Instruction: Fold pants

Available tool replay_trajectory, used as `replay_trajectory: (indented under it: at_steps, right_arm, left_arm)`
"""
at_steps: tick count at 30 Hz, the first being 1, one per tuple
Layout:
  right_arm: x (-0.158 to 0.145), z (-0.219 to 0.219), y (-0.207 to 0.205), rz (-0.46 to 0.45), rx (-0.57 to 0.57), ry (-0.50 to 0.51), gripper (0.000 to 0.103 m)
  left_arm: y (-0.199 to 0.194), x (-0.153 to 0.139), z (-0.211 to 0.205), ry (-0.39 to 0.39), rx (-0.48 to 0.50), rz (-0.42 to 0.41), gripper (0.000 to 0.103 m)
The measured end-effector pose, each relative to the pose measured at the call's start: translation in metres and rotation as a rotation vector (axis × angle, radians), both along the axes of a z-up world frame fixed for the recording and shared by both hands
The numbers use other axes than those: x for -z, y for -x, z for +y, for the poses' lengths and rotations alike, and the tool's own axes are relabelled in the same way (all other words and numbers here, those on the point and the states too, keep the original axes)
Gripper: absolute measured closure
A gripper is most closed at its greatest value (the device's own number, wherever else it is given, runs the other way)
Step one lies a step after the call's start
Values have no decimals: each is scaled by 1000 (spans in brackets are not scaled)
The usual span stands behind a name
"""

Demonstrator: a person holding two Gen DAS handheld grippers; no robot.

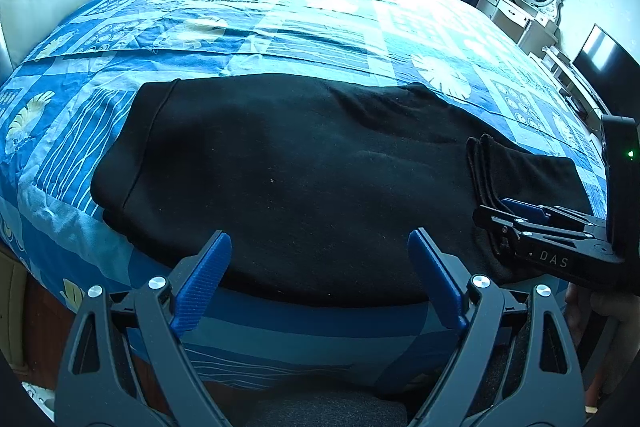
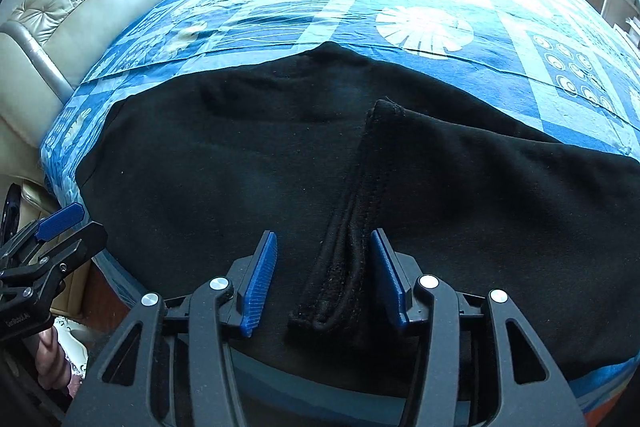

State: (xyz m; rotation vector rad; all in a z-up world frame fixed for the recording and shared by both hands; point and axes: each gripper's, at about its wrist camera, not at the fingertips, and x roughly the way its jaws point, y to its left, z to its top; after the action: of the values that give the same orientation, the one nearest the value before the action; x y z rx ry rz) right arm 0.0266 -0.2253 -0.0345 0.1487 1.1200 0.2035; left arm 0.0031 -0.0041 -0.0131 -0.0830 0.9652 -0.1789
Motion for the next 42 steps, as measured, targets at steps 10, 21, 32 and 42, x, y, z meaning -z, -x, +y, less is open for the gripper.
replay_trajectory:
  at_steps: [10, 21, 32, 42]
  right_arm:
    - [-4, 9, 4, -10, 0, 1, 50]
    - [-17, 18, 8, -40, -44, -147, 46]
    - [-78, -188, 25, -237, 234, -313, 41]
    - [47, -318, 15, -13, 501, -667, 47]
  left_arm:
    - [0, 2, -1, -2, 1, 0, 13]
    - [-3, 2, 4, -2, -5, 5, 13]
    - [-2, 2, 3, 18, 0, 13, 13]
    - [0, 9, -6, -3, 27, 30, 13]
